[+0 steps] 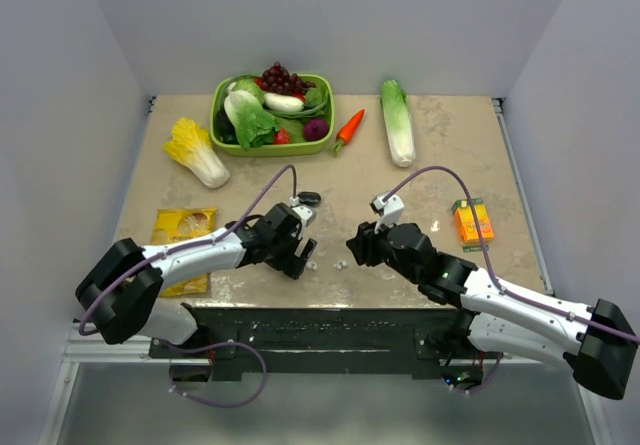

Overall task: Insert the wireless bluetooth earbuds into the charging case
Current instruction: Pick up the charging case at the center of the board.

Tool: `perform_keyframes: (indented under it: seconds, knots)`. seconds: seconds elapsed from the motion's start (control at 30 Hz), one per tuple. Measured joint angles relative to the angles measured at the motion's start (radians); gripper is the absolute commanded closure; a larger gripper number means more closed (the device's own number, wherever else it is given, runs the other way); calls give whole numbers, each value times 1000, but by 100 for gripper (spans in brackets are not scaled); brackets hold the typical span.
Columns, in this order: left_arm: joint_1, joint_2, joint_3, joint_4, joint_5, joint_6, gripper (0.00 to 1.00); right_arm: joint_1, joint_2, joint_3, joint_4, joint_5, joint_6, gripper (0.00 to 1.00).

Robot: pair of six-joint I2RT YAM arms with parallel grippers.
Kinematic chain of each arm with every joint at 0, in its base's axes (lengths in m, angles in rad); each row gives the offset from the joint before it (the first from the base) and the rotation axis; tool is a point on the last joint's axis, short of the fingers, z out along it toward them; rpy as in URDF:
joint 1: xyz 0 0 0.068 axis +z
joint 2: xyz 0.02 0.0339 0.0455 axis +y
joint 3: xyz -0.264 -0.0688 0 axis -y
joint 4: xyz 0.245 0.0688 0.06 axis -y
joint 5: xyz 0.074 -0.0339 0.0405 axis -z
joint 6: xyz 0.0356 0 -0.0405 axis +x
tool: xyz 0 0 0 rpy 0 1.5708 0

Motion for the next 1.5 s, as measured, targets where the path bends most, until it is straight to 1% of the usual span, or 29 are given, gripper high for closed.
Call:
perform_keyframes:
  seconds: [0.17,0.33,0.9,0.97,1.0,1.1,1.13,1.17,1.23,1.27,1.3,1.37,1.4,1.47,1.5]
  knots:
    - [-13,31,18,-10,-11,0,17,0,0,-1,0,0,0,55]
    - [-16,58,34,-28,-31,0,21,0,0,-5,0,0,0,55]
    - [-38,108,70,-73,-89,-2,21,0,-11,-9,1,0,1,55]
    - [-39,109,71,-74,-90,-2,24,0,-14,-13,1,0,1,55]
    - [-39,109,71,-74,-90,-2,26,0,-14,-14,2,0,1,55]
    - [-39,109,71,-74,-90,-3,37,0,-14,-17,2,0,1,55]
    - [-39,109,71,-74,-91,-2,43,0,-14,-17,2,0,1,55]
    - [-39,109,71,-74,-91,-2,47,0,-14,-17,2,0,1,55]
    - [-39,109,71,-74,-93,-4,53,0,-14,-17,2,0,1,55]
    - [-39,109,71,-74,-94,-4,54,0,-15,-17,2,0,1,55]
    - [-39,109,71,-74,-96,-5,58,0,-16,-17,1,0,1,55]
    - [-42,104,71,-73,-106,-6,64,0,-20,-17,0,0,1,55]
    - [-43,96,71,-73,-114,-8,70,0,-24,-16,0,0,1,55]
    - [-43,57,71,-63,-133,-10,76,0,-32,-15,-5,0,1,55]
    - [-43,31,71,-52,-140,-11,81,0,-35,-12,-12,0,2,54]
